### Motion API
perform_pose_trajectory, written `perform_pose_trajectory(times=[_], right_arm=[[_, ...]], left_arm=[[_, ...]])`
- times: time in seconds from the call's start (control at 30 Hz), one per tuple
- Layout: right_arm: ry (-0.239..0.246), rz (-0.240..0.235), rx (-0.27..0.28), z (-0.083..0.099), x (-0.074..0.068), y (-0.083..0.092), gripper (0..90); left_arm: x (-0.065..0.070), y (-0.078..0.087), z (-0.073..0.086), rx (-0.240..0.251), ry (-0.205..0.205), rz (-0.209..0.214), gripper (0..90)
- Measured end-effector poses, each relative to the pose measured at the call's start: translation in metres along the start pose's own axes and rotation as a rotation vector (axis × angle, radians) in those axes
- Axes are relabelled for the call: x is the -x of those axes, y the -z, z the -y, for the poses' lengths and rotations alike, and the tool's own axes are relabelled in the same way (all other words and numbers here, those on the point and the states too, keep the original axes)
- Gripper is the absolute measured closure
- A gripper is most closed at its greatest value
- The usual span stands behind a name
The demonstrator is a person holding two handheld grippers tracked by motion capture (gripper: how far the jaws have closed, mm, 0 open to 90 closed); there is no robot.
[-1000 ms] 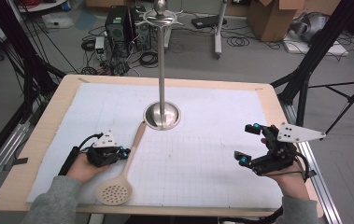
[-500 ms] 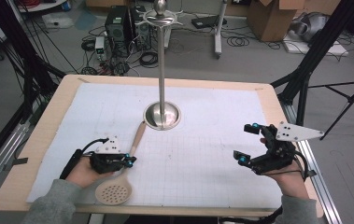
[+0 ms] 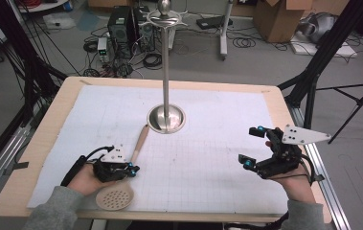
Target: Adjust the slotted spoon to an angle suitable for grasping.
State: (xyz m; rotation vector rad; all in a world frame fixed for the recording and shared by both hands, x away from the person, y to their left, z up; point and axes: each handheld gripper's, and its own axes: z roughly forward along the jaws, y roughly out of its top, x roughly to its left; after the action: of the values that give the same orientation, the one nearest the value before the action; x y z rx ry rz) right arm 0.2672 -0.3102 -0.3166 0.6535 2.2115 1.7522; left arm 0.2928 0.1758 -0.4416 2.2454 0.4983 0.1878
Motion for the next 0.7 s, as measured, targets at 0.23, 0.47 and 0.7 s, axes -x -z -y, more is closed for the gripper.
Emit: perform_pose_trajectory(times=[0.23,0.47,0.7], right_arm=[[-0.005,-0.003,0.01,-0.001,0.002,-0.003,0.2],[0.001,-0.015,0.0,-0.003,0.004,-0.01,0.2],[0.013,-0.027,-0.002,-0.005,0.007,-0.019,0.2]], left_arm=[[-0.004,0.014,0.012,0.006,0.016,0.0,89.9],[-0.009,0.026,0.025,0.023,0.027,-0.015,89.9],[-0.01,0.036,0.033,0.022,0.034,-0.03,89.9]])
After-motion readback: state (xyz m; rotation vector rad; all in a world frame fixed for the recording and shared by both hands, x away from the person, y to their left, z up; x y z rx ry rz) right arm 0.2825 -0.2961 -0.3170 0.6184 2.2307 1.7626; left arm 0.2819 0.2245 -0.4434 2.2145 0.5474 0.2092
